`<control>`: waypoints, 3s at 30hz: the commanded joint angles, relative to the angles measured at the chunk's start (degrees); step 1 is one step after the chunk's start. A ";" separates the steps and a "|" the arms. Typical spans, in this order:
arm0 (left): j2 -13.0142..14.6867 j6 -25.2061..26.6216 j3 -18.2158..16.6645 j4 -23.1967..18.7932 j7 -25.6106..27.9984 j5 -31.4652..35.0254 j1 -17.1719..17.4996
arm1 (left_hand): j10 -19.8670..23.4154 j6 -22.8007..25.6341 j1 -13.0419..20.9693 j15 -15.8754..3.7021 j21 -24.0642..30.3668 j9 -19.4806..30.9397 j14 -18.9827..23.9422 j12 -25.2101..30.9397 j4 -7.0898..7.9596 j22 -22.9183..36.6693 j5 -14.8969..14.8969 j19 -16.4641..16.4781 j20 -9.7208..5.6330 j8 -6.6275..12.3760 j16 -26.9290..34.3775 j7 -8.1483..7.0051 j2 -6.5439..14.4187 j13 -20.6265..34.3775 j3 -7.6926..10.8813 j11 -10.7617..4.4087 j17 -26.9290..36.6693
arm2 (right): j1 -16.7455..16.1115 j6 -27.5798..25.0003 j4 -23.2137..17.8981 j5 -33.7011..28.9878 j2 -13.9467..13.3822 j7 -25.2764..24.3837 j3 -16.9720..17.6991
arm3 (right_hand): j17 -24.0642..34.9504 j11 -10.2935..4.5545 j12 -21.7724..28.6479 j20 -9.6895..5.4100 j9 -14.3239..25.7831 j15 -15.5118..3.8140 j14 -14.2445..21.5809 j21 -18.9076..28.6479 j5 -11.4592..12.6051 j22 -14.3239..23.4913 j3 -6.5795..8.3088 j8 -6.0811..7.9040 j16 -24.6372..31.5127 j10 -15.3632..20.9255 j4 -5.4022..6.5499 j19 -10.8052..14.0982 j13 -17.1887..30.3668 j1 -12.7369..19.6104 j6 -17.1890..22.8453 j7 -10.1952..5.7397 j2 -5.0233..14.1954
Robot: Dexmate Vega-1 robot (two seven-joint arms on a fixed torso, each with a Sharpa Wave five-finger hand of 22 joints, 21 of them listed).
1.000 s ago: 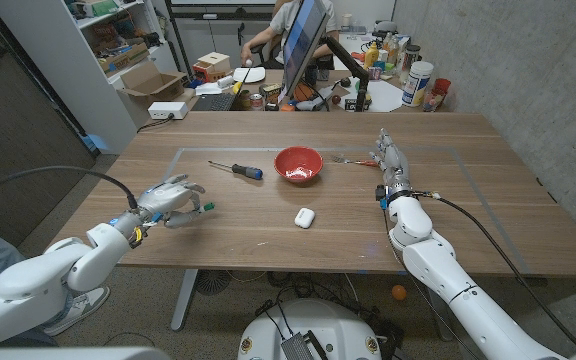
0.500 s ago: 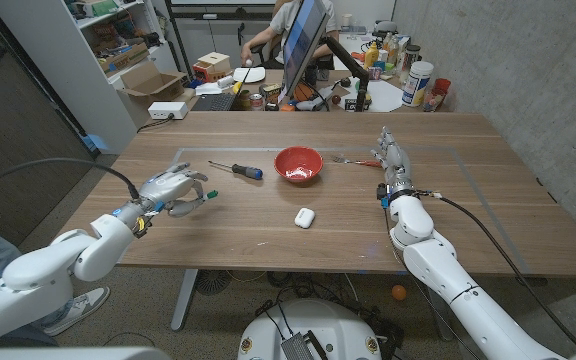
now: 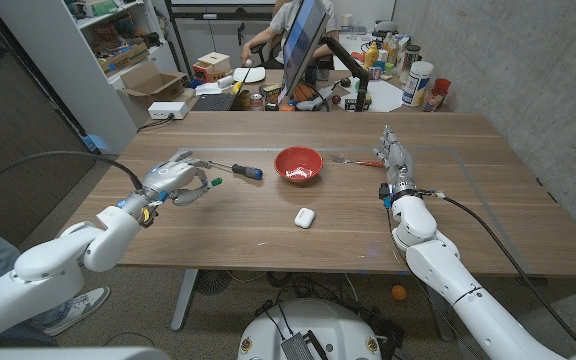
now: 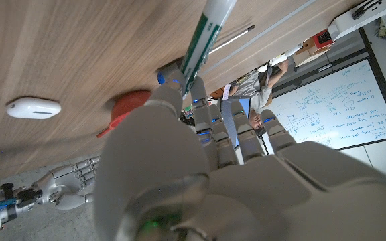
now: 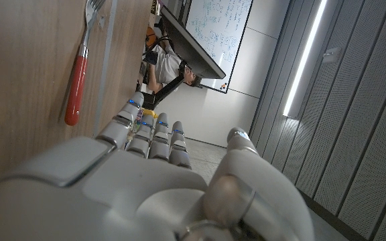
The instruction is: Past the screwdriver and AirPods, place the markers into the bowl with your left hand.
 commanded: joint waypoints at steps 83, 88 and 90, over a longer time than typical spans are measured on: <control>-20.47 -7.57 32.89 23.81 2.76 -17.50 -45.19 | 1.24 6.38 1.84 -2.37 -1.01 1.74 0.07 -1.58 0.19 0.32 0.31 -0.97 0.33 4.44 -1.29 -6.14 3.28 1.88 -2.17 -3.00 0.26 | -0.17 1.04 1.32 1.79 -0.80 1.02 1.81 | -0.07 0.07 -0.05 0.44 0.13 -0.06 0.54 -0.14 0.24 0.23 0.17 -0.22 0.18 0.58 -0.59 0.36 0.37 -0.71 0.31 -0.22 0.05; -21.23 -7.88 33.48 24.09 2.53 -17.94 -45.73 | 1.20 6.35 1.83 -2.51 -1.09 1.71 0.03 -1.67 0.19 0.31 0.28 -1.18 0.34 4.44 -1.32 -6.23 3.30 1.98 -2.25 -3.12 0.26 | -0.56 1.04 0.99 1.80 -0.87 0.85 1.95 | -0.07 0.09 -0.04 0.44 0.13 -0.02 0.56 -0.15 0.24 0.23 0.16 -0.22 0.18 0.58 -0.61 0.35 0.37 -0.72 0.29 -0.23 0.05; -21.42 -8.00 33.64 24.22 2.24 -18.25 -45.92 | 1.20 6.34 1.84 -2.52 -1.12 1.69 0.00 -1.71 0.17 0.31 0.27 -1.26 0.33 4.45 -1.34 -6.31 3.30 2.03 -2.28 -3.31 0.26 | -0.73 1.00 0.84 1.83 -0.90 0.76 2.01 | -0.06 0.08 -0.04 0.44 0.13 -0.04 0.56 -0.15 0.24 0.23 0.17 -0.23 0.19 0.60 -0.60 0.35 0.37 -0.75 0.28 -0.23 0.08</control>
